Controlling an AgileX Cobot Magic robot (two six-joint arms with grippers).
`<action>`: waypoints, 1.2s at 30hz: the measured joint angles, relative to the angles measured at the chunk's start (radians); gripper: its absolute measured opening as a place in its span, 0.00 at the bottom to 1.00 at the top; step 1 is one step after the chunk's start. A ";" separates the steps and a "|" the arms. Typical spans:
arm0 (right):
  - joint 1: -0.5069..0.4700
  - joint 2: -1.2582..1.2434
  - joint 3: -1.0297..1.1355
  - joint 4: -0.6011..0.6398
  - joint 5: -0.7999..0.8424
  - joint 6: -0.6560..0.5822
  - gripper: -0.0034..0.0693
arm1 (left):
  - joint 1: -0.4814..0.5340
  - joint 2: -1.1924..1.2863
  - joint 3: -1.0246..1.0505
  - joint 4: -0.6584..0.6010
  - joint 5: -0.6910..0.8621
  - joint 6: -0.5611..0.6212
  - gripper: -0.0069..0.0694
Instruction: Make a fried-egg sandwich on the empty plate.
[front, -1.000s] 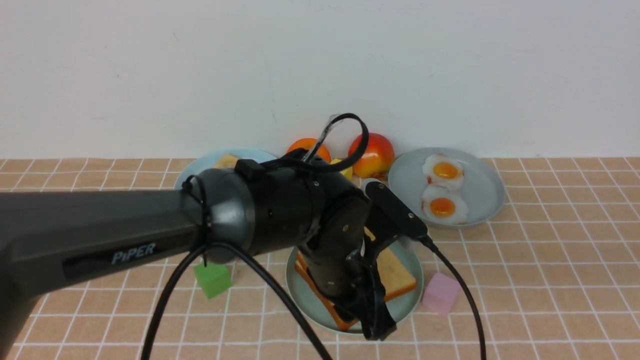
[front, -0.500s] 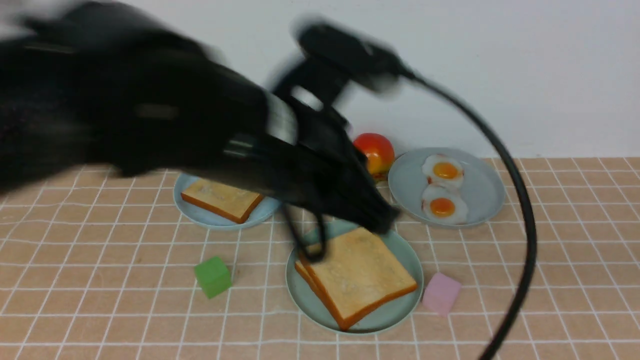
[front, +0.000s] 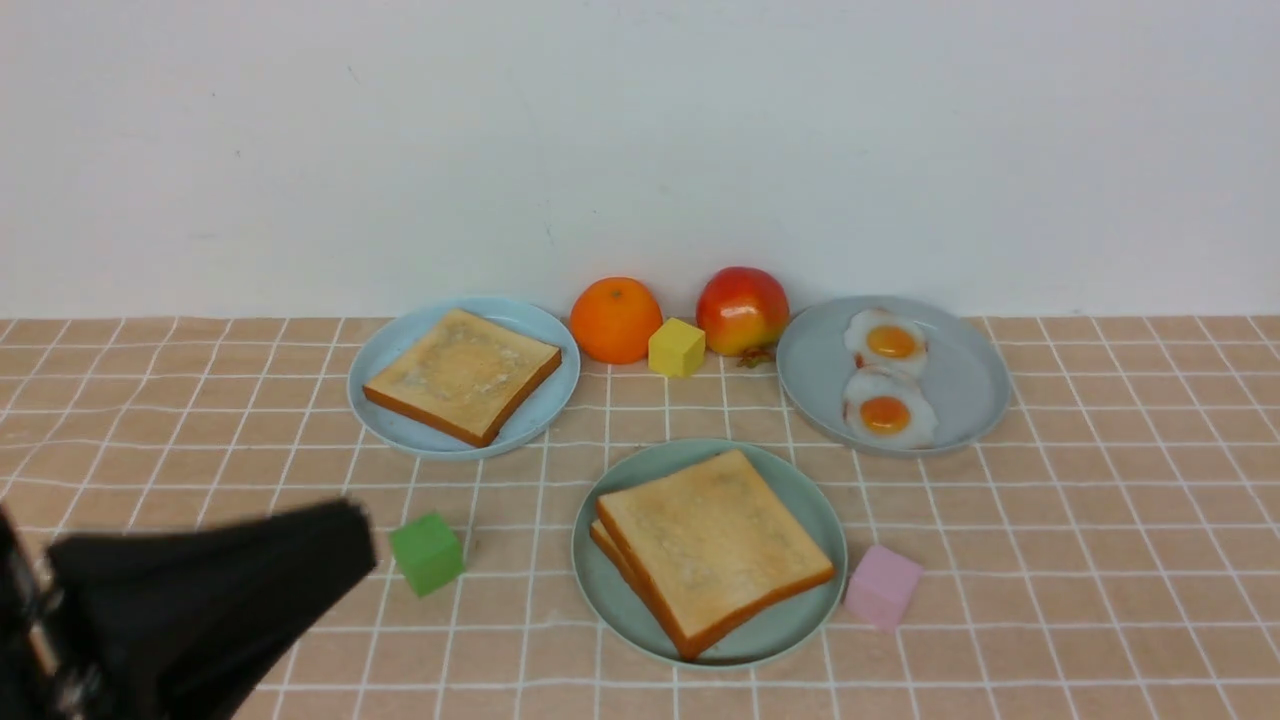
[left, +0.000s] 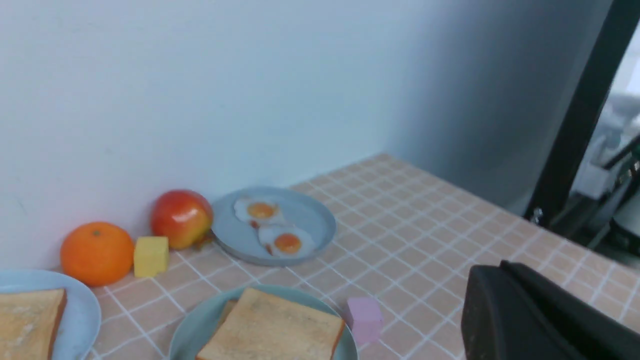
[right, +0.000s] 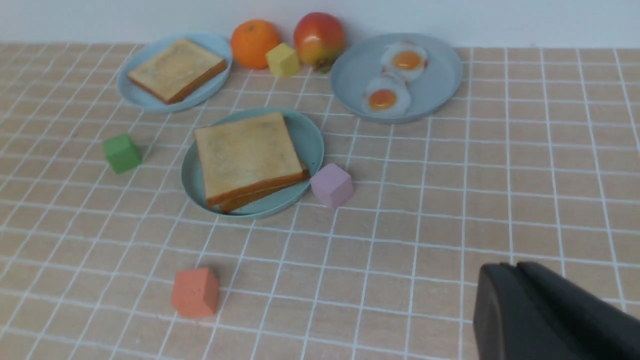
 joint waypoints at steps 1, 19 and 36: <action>0.000 -0.027 0.031 -0.004 -0.026 0.018 0.10 | 0.000 -0.022 0.041 -0.003 -0.033 0.000 0.07; 0.000 -0.108 0.676 -0.007 -0.841 0.204 0.13 | 0.000 -0.102 0.213 -0.009 -0.058 0.000 0.07; -0.180 -0.149 0.931 -0.186 -0.961 0.152 0.03 | 0.000 -0.102 0.215 -0.009 -0.011 0.000 0.07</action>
